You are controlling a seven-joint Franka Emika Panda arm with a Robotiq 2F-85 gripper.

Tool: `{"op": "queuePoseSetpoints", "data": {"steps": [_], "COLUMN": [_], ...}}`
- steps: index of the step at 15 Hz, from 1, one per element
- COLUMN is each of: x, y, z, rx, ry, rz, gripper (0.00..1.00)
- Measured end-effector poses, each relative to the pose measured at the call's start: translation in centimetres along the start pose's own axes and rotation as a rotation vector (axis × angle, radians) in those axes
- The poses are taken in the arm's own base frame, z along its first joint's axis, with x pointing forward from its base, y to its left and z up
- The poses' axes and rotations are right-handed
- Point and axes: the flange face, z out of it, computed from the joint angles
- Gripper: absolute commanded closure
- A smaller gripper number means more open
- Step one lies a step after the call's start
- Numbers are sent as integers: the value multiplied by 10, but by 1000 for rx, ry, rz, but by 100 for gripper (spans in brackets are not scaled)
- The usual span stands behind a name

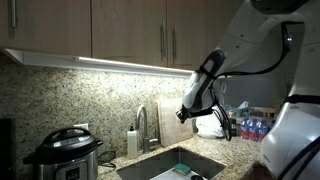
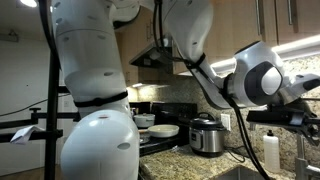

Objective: Close the faucet

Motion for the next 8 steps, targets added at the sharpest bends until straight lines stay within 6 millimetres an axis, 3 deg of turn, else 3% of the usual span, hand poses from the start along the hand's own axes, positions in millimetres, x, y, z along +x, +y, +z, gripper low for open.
{"op": "queuePoseSetpoints", "data": {"steps": [5, 8], "x": [1, 5], "y": [4, 7], "z": [51, 69], "rx": [-6, -11], "ry": [-1, -16], "rz": [-2, 2], "gripper": [99, 99]}}
